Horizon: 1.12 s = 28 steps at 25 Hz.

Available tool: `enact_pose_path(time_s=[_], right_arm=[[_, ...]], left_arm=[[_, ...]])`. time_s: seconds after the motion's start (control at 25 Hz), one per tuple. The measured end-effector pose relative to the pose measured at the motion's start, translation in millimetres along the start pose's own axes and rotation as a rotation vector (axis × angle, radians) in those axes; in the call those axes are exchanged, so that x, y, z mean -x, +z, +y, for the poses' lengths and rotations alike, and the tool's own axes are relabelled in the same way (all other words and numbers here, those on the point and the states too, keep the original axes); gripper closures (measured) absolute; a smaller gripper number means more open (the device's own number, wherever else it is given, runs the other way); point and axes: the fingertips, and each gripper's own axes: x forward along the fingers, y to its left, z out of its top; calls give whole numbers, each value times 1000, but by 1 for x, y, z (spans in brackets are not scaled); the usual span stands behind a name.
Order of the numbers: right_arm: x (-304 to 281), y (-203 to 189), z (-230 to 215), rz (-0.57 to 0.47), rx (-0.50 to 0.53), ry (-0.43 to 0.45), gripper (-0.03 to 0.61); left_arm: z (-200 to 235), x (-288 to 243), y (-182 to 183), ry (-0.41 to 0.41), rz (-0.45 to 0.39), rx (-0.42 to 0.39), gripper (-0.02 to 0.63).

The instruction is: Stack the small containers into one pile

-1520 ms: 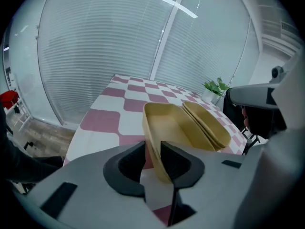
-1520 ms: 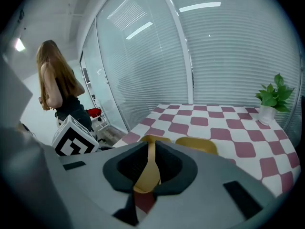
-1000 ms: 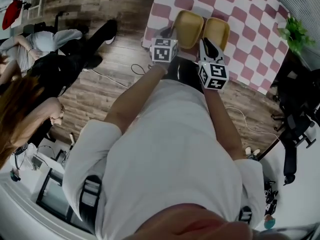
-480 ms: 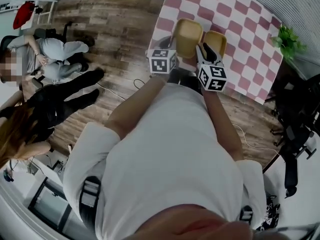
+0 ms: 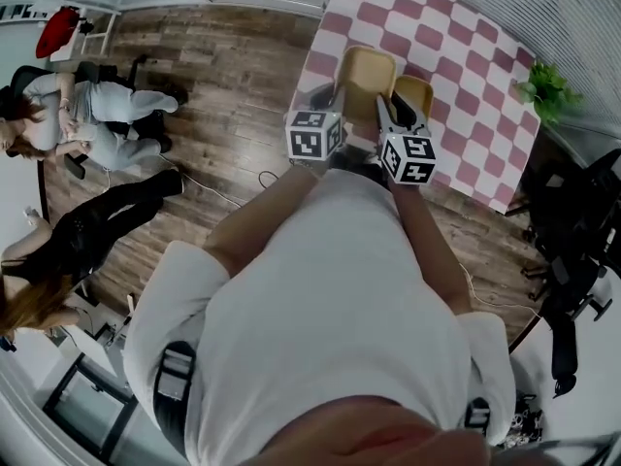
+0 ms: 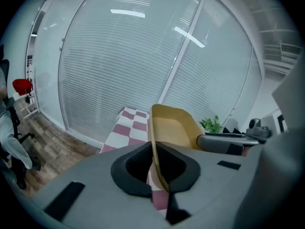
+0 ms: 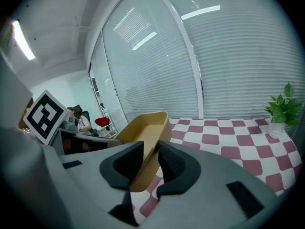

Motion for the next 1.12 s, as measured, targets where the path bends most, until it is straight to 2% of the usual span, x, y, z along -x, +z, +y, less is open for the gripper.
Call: enact_pose_path(time_s=[0.32,0.72,1.12], right_arm=[[22,-7,-18,11,-10,-47,476],[66,-14,-72,15,-31,-149,482],[64,-29,-100,61,-42,-136,494]], left_arm=[[-29,-3,-10,-56,37,-16,572],[-96,-26,-21,-161,74,-62,572],[-113,-44,-35,-149,117,-65,572]])
